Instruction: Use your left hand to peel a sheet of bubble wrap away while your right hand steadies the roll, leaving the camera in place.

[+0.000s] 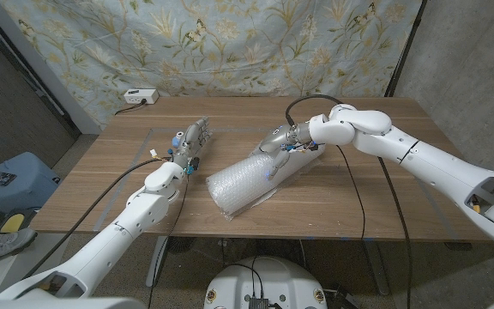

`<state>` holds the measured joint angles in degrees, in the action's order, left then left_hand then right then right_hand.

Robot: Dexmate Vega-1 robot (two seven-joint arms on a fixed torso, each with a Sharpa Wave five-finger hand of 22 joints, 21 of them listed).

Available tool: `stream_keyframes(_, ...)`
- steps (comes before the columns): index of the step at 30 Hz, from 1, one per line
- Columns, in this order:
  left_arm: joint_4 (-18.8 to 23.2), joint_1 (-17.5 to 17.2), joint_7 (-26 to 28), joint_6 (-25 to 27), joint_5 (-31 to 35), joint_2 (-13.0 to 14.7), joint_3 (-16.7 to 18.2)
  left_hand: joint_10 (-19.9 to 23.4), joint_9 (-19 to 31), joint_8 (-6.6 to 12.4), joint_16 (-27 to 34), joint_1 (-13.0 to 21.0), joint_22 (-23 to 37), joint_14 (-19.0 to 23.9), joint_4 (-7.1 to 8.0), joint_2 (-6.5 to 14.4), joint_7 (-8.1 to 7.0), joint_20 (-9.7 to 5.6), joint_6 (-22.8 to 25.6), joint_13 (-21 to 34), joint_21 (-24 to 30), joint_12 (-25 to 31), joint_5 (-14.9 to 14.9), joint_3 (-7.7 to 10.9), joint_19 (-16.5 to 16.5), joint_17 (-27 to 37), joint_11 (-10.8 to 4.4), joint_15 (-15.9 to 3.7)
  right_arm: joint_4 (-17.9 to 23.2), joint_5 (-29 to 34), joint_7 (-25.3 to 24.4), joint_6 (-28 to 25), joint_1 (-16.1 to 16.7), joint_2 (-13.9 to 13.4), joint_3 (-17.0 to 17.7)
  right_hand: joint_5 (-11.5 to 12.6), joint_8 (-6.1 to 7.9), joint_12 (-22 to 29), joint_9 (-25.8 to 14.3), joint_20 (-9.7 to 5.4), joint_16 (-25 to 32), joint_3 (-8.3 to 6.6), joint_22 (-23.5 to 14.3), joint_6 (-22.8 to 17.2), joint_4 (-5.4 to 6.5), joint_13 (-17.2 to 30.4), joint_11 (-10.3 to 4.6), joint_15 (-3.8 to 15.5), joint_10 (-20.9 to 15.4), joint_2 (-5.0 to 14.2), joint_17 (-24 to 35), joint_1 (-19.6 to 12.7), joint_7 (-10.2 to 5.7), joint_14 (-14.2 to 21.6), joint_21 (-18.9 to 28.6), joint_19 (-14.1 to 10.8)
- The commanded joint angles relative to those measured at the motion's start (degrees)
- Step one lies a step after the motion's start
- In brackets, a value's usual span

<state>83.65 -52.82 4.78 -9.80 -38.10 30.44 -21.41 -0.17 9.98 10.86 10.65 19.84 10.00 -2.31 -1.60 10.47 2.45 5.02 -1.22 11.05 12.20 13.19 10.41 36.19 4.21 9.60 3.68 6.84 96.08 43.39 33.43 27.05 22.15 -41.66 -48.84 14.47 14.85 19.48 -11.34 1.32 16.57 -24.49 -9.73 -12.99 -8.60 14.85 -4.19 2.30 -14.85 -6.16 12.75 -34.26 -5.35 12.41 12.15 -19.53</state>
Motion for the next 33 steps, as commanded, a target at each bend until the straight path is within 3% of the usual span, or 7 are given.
stream_keyframes(1, -0.2, -0.1, -0.1, -0.1, -0.5, -0.2, 0.2, 0.9, 0.2, 0.51, 0.4, 1.0, 0.2, 0.7, -0.23, 0.1, 0.37, 0.43, 1.0, 0.2, 0.3, 0.6, 0.5, 0.23, 0.7, 0.2, 0.34, 0.2, -0.4, 0.6, -1.9, 1.1, 0.4, 0.0, 0.4, 0.6, 0.77, 1.2, -0.3, -0.77, 0.9, -0.6, -0.3, -2.4, -0.07, 0.6, -0.07, 3.83, -1.9, 0.31, 0.4, -0.6, -0.19, 2.1, 0.4, -0.9)
stream_keyframes(6, -0.2, 0.0, 0.0, 0.4, -0.6, -0.1, 0.3, 1.2, 0.2, 0.52, 0.4, 1.1, 0.2, 1.0, -0.32, 0.0, 0.36, 0.46, 1.3, 0.2, 0.4, 0.7, 0.6, 0.26, 0.9, 0.2, 0.36, 0.19, -1.7, 0.0, -4.1, 2.3, 0.3, 0.3, 0.8, 0.9, 1.46, 3.6, -0.4, -2.0, 1.7, -0.83, -0.3, -6.0, -0.22, 1.5, -0.7, 5.29, -5.9, 0.63, 0.9, -1.3, -0.45, 5.3, 0.7, -3.1)
stream_keyframes(13, -0.7, 0.2, -0.6, 0.3, -0.9, -0.1, 0.3, 1.8, 0.2, 0.58, 0.5, 1.2, 0.2, 1.5, -0.38, 0.1, 0.33, 0.56, 1.9, 0.3, 0.4, 0.8, 0.6, 0.28, 1.2, 0.2, 0.43, 0.29, -2.4, -0.7, -5.4, 3.2, 0.2, 0.3, 1.2, 0.9, 2.1, 5.5, -0.4, -3.43, 3.0, -0.62, -0.3, -9.7, -0.48, 2.3, -1.12, 7.32, -8.7, 0.8, 1.5, -2.4, -0.85, 8.9, 1.2, -6.2)
stream_keyframes(33, -1.5, 0.8, -1.7, 0.1, -1.2, -0.1, 0.2, 2.4, 0.2, 0.41, 0.3, 1.4, 0.2, 1.9, -0.42, 0.1, 0.37, 0.7, 2.4, 0.3, 0.3, 0.8, 0.6, 0.25, 1.5, 0.2, 0.49, 0.4, 0.5, -5.9, -2.9, 1.5, 0.9, -0.9, 3.9, 0.8, 1.98, 6.2, -0.4, -3.59, 3.3, -0.28, -0.3, -10.7, -0.35, 2.7, -1.23, 7.51, -9.5, 1.09, 2.0, -2.9, -0.79, 9.4, 1.0, -6.7)
